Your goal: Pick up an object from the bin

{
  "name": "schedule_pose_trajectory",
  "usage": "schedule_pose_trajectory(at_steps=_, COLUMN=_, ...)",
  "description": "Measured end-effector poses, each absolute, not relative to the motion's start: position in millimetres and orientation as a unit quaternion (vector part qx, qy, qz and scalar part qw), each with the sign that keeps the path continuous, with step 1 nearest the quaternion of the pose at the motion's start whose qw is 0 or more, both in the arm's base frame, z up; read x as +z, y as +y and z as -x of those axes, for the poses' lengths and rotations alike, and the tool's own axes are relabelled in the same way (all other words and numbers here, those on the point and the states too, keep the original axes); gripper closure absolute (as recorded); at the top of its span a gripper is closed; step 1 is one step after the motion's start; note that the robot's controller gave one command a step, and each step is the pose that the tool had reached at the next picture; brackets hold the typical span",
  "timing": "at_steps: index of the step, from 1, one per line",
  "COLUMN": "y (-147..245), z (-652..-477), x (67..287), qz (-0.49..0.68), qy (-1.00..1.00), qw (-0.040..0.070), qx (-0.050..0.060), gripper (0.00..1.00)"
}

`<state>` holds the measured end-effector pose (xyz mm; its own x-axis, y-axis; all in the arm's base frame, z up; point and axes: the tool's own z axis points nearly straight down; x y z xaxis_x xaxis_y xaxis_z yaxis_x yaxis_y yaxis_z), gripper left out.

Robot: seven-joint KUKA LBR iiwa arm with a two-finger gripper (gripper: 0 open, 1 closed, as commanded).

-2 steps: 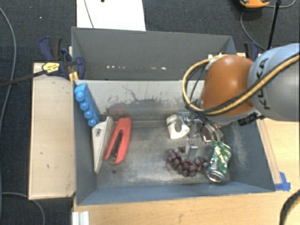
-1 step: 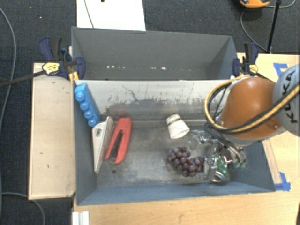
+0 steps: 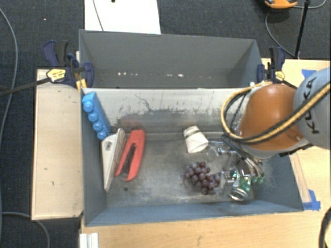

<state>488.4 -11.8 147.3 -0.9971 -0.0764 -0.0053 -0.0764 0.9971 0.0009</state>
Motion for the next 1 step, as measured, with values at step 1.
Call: schedule_pose_trajectory(at_steps=1, y=-11.4, z=-491.4, x=73.1, qz=0.0, qy=1.0, qw=0.004, qx=0.0, gripper=0.0)
